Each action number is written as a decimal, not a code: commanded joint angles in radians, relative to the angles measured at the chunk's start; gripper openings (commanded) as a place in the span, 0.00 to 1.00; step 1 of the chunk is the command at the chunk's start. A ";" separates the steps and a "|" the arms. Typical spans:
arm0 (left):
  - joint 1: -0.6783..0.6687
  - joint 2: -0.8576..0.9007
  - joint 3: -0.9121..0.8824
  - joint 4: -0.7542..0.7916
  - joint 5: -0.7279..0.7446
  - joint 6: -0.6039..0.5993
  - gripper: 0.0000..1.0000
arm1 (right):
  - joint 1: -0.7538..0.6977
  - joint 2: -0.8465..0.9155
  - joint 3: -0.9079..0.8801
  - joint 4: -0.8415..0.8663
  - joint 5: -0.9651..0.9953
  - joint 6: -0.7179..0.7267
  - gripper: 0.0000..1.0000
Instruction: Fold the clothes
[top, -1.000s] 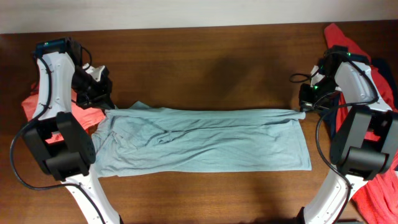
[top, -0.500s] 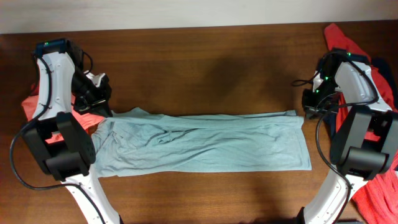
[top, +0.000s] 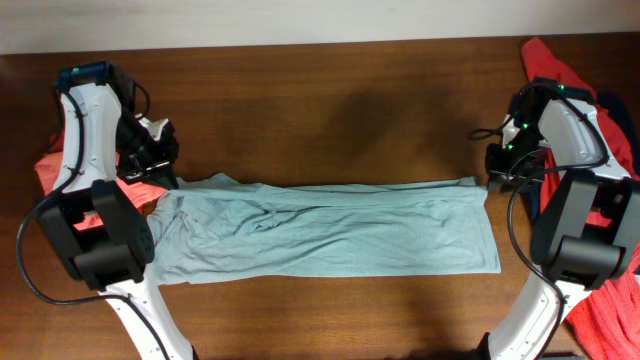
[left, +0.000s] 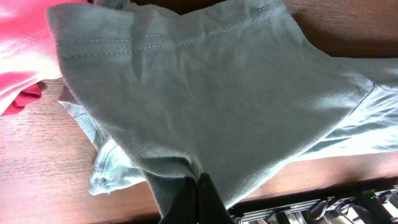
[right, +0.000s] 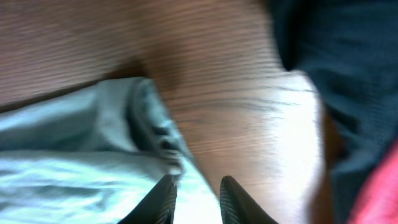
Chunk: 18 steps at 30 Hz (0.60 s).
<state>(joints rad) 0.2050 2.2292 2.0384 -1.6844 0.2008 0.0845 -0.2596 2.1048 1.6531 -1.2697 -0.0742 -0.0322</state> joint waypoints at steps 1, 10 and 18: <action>-0.003 -0.026 0.006 -0.003 -0.011 -0.013 0.00 | -0.003 -0.036 0.019 0.003 -0.092 -0.042 0.29; -0.019 -0.026 0.006 0.004 -0.012 -0.013 0.00 | -0.003 -0.036 0.019 0.001 -0.104 -0.043 0.33; -0.020 -0.026 0.006 0.003 -0.011 -0.013 0.00 | -0.003 -0.034 0.011 0.002 -0.117 -0.043 0.32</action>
<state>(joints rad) 0.1864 2.2292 2.0384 -1.6825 0.2008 0.0845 -0.2596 2.1048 1.6531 -1.2678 -0.1753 -0.0643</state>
